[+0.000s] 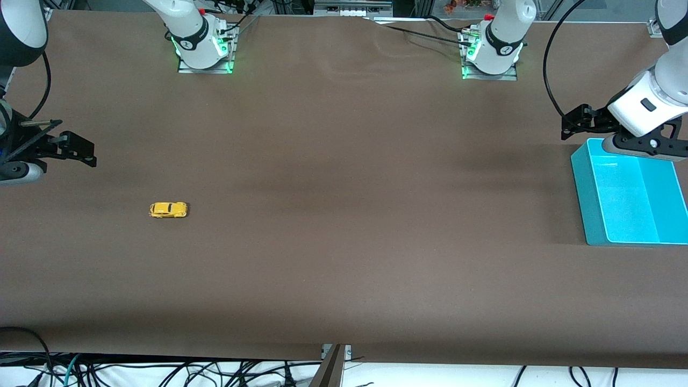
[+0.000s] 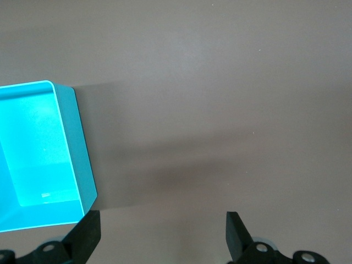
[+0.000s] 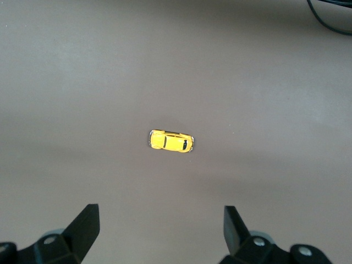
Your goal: Wind and store yellow beetle car
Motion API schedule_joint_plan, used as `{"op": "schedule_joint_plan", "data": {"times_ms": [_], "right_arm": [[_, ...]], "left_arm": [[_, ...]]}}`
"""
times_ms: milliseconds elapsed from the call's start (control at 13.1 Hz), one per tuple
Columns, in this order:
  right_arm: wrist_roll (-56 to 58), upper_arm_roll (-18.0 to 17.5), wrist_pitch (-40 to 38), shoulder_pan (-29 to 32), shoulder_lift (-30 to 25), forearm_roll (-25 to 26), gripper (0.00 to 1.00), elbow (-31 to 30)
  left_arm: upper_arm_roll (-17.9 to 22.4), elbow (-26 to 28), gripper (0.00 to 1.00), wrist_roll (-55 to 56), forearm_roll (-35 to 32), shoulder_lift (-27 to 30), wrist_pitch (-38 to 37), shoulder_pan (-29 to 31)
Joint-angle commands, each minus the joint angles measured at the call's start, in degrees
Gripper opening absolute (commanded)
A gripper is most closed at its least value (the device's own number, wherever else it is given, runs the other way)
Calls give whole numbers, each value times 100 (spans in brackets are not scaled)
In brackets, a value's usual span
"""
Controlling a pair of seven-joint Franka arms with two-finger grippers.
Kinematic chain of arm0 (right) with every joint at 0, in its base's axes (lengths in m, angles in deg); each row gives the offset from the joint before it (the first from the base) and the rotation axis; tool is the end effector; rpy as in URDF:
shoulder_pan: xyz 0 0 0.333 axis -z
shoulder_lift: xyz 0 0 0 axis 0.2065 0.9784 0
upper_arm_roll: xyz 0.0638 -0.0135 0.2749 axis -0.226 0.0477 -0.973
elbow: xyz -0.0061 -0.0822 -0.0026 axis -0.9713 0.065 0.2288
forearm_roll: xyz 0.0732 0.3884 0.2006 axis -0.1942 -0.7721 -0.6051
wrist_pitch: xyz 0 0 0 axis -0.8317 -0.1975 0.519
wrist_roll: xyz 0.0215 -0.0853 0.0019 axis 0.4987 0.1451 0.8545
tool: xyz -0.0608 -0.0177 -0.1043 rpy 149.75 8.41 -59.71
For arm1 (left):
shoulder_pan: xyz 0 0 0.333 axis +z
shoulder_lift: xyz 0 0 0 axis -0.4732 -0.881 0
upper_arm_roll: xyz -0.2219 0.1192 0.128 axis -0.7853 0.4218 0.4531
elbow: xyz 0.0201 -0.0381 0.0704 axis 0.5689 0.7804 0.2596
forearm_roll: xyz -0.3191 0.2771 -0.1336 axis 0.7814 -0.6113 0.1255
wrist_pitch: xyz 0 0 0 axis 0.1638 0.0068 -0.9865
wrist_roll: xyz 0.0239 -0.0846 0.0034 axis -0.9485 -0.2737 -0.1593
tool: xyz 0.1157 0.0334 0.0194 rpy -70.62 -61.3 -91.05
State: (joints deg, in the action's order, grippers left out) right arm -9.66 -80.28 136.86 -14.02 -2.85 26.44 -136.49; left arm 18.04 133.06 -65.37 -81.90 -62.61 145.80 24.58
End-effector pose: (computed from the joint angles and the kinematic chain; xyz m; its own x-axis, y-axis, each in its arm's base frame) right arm 0.6600 -0.0005 0.5290 0.9861 0.1660 -0.0105 0.1663 -0.9849 0.0476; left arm 0.5993 -0.0246 0.5146 0.9876 -0.1305 -0.0871 -0.1317 -0.9912 -0.0092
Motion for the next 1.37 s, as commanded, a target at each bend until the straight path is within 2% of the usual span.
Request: {"op": "schedule_joint_plan", "data": {"times_ms": [0, 1293], "right_arm": [[-104, 0, -33, 25, -83, 53, 100, -62], [-25, -8, -7, -27, 21, 18, 100, -44]], "left_arm": [[-6, -172, 100, -1, 149, -62, -108, 23], [-14, -172, 100, -1, 158, -62, -100, 23]]}}
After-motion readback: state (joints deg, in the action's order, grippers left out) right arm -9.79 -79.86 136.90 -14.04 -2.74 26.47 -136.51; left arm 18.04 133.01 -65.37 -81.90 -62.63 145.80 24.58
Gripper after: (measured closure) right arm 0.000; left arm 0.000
